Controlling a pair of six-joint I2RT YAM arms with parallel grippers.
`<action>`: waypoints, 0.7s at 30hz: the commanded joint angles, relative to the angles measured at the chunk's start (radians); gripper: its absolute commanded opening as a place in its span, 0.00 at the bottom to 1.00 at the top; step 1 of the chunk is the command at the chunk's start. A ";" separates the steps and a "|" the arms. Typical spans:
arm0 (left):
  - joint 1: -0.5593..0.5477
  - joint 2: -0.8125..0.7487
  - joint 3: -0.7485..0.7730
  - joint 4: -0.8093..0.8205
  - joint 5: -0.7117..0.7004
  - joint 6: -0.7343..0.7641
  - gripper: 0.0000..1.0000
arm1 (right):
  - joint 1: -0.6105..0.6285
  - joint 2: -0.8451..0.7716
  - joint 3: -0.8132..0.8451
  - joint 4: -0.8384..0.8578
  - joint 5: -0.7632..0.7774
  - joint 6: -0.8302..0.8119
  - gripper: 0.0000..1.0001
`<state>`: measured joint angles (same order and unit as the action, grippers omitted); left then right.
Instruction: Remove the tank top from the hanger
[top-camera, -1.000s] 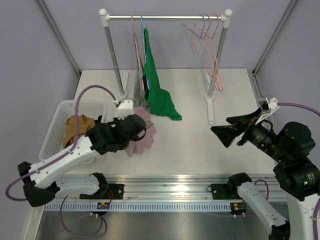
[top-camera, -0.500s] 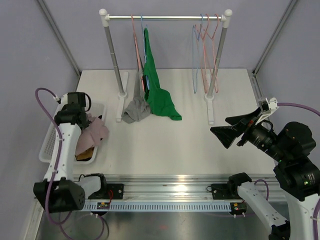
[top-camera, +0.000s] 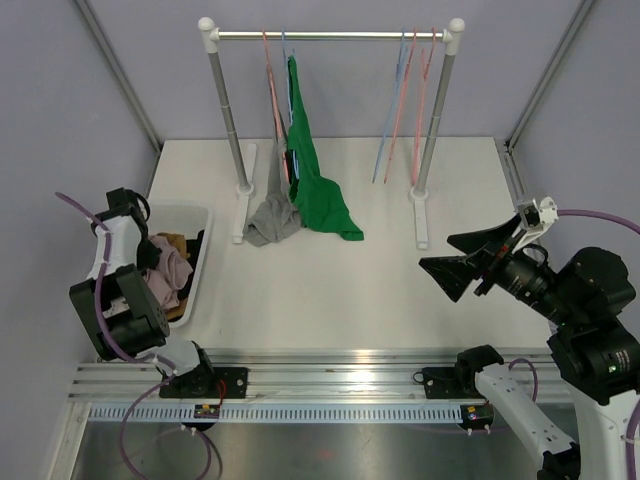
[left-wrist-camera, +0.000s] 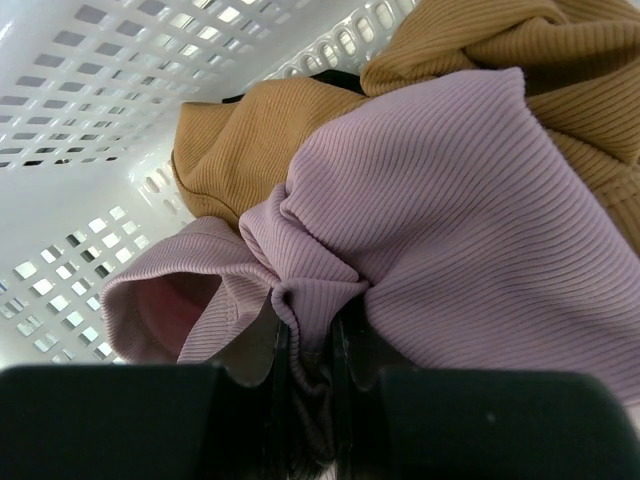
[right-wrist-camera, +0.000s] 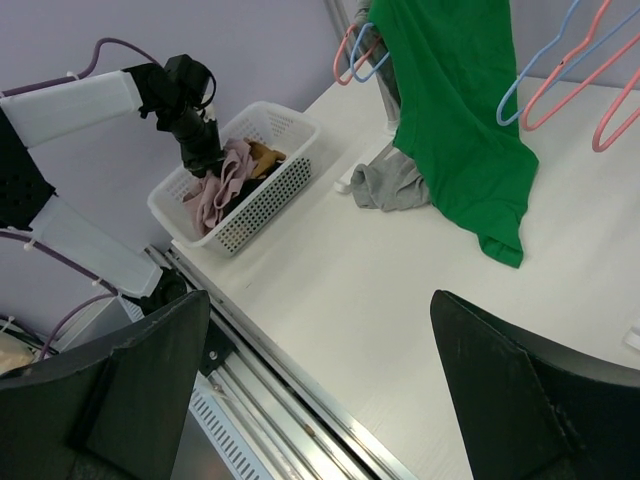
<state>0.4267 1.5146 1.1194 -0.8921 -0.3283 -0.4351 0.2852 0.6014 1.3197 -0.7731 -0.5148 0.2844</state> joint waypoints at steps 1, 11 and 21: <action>-0.011 0.022 0.023 0.065 0.049 0.015 0.00 | 0.002 -0.015 -0.020 0.070 -0.059 0.013 1.00; -0.034 -0.019 0.036 0.029 0.020 0.004 0.48 | 0.002 0.009 -0.054 0.086 -0.073 0.035 1.00; -0.039 -0.344 0.083 -0.033 0.100 0.012 0.99 | 0.002 0.199 0.035 0.148 -0.005 0.145 1.00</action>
<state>0.3943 1.2476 1.1545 -0.9039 -0.2935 -0.4370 0.2852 0.7303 1.2961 -0.7155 -0.5426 0.3580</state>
